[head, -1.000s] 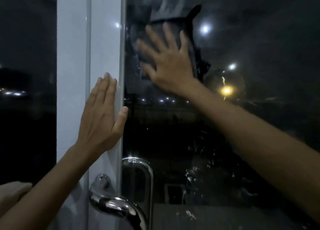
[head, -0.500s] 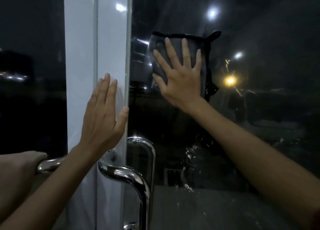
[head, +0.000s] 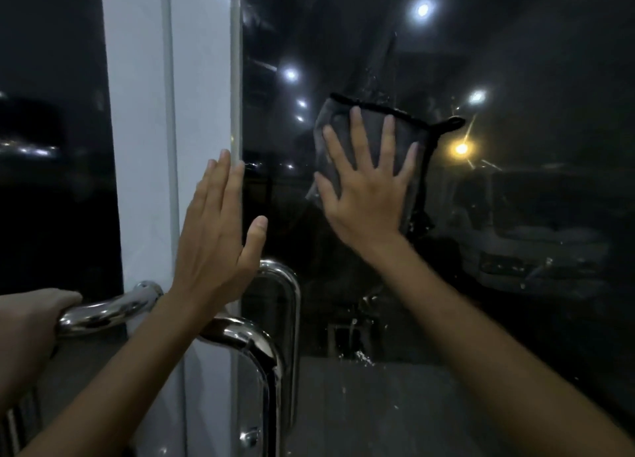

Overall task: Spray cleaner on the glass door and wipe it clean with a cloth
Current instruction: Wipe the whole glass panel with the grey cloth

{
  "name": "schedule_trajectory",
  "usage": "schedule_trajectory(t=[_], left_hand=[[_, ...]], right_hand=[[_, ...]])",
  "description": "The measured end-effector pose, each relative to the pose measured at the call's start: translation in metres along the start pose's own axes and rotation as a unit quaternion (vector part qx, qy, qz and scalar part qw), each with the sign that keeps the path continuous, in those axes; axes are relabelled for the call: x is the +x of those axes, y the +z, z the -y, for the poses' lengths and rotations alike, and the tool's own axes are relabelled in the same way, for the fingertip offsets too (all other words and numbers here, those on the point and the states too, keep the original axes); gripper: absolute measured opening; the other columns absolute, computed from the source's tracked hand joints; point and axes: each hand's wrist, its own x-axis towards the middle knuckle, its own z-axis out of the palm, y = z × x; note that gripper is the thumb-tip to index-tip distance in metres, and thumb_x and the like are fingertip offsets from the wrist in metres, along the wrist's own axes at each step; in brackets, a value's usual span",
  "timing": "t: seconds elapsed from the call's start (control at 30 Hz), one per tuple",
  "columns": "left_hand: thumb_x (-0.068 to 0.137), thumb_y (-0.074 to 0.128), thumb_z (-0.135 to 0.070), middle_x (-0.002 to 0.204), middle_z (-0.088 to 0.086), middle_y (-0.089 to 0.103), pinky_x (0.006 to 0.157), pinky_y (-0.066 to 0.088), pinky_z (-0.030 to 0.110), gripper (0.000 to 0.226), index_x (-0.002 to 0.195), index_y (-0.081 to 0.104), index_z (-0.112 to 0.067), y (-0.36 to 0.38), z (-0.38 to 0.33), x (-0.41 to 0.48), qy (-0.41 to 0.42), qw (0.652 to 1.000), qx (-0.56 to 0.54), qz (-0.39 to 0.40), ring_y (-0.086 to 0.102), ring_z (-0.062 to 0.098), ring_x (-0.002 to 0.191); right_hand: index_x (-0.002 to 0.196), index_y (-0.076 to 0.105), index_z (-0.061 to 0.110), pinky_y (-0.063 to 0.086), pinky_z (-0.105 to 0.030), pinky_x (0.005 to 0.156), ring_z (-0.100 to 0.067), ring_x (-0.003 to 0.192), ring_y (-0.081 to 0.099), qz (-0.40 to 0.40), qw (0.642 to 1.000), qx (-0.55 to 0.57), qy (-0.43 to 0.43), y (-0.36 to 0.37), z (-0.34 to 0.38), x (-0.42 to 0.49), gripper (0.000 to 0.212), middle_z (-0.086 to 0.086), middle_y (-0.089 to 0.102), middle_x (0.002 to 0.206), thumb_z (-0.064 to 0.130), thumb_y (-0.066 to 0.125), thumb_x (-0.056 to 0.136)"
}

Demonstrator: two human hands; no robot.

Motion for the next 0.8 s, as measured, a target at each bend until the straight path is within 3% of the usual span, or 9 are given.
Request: schedule_trajectory(t=[0.1, 0.23, 0.3, 0.37, 0.43, 0.5, 0.63, 0.7, 0.8], left_hand=[[0.091, 0.032, -0.04, 0.159, 0.01, 0.011, 0.12, 0.007, 0.029, 0.069, 0.15, 0.018, -0.008, 0.007, -0.013, 0.004, 0.005, 1.0, -0.023, -0.003, 0.007, 0.019, 0.148], [0.091, 0.034, -0.04, 0.159, 0.007, 0.013, 0.118, 0.013, 0.034, 0.067, 0.15, 0.022, -0.011, 0.014, -0.025, 0.005, 0.018, 0.999, -0.031, 0.004, 0.012, 0.02, 0.147], [0.091, 0.035, -0.04, 0.16, 0.005, 0.012, 0.117, 0.014, 0.036, 0.066, 0.15, 0.023, -0.014, 0.016, -0.028, 0.006, 0.023, 0.999, -0.031, 0.009, 0.012, 0.021, 0.147], [0.09, 0.034, -0.041, 0.16, 0.004, 0.011, 0.117, 0.016, 0.037, 0.066, 0.15, 0.023, -0.015, 0.017, -0.03, 0.008, 0.024, 0.999, -0.028, 0.006, 0.011, 0.021, 0.147], [0.09, 0.034, -0.042, 0.16, 0.003, 0.01, 0.117, 0.016, 0.039, 0.066, 0.15, 0.023, -0.016, 0.018, -0.034, 0.012, 0.016, 0.999, -0.031, 0.0, 0.01, 0.02, 0.147], [0.09, 0.034, -0.043, 0.16, 0.003, 0.009, 0.118, 0.014, 0.039, 0.066, 0.15, 0.023, -0.017, 0.023, -0.042, 0.016, 0.014, 0.999, -0.038, 0.002, 0.007, 0.019, 0.147], [0.09, 0.034, -0.043, 0.16, 0.003, 0.008, 0.118, 0.01, 0.035, 0.066, 0.15, 0.021, -0.017, 0.034, -0.057, 0.023, 0.026, 0.999, -0.038, 0.008, 0.005, 0.017, 0.147], [0.09, 0.035, -0.041, 0.16, 0.004, 0.009, 0.118, 0.01, 0.035, 0.066, 0.15, 0.022, -0.016, 0.038, -0.064, 0.026, 0.023, 0.999, -0.043, 0.003, 0.006, 0.018, 0.147], [0.09, 0.036, -0.04, 0.16, 0.006, 0.01, 0.119, 0.012, 0.039, 0.066, 0.149, 0.023, -0.014, 0.044, -0.071, 0.026, 0.027, 0.999, -0.044, 0.0, 0.007, 0.02, 0.147]], right_hand=[[0.149, 0.034, 0.032, 0.01, -0.065, 0.111, -0.039, 0.147, 0.014, 0.021, 0.998, 0.012, -0.054, 0.008, 0.025, -0.033, 0.062, -0.004, 0.023, 0.16, 0.053, 0.044, 0.091], [0.146, 0.037, 0.033, 0.025, -0.055, 0.1, -0.034, 0.145, 0.019, 0.043, 0.986, -0.018, -0.161, 0.002, -0.02, -0.092, 0.06, -0.003, 0.027, 0.158, 0.052, 0.044, 0.09], [0.146, 0.037, 0.034, 0.024, -0.054, 0.101, -0.034, 0.145, 0.019, 0.037, 0.992, -0.03, -0.115, -0.007, -0.056, -0.091, 0.063, -0.002, 0.025, 0.158, 0.051, 0.047, 0.086], [0.148, 0.033, 0.034, 0.017, -0.062, 0.107, -0.036, 0.146, 0.015, 0.024, 0.999, -0.034, -0.009, -0.015, -0.08, -0.066, 0.062, -0.003, 0.021, 0.16, 0.052, 0.044, 0.089], [0.151, 0.028, 0.034, 0.01, -0.068, 0.111, -0.038, 0.147, 0.01, 0.001, 0.996, -0.011, 0.093, -0.018, -0.08, -0.028, 0.062, -0.003, 0.018, 0.162, 0.054, 0.038, 0.093], [0.152, 0.024, 0.033, 0.006, -0.067, 0.112, -0.039, 0.148, 0.007, 0.003, 0.992, -0.002, 0.128, -0.016, -0.059, -0.006, 0.064, -0.004, 0.014, 0.162, 0.055, 0.035, 0.093], [0.151, 0.029, 0.032, 0.008, -0.064, 0.112, -0.039, 0.147, 0.011, 0.037, 0.998, -0.006, -0.055, -0.003, -0.037, -0.055, 0.062, -0.005, 0.019, 0.161, 0.052, 0.041, 0.093], [0.149, 0.032, 0.033, 0.021, -0.063, 0.108, -0.036, 0.147, 0.014, 0.057, 0.99, -0.015, -0.13, -0.004, -0.061, -0.094, 0.062, -0.005, 0.022, 0.16, 0.051, 0.044, 0.091], [0.146, 0.035, 0.034, 0.033, -0.062, 0.101, -0.034, 0.145, 0.017, 0.054, 0.993, -0.026, -0.104, -0.015, -0.117, -0.111, 0.064, -0.001, 0.021, 0.16, 0.05, 0.046, 0.085]])
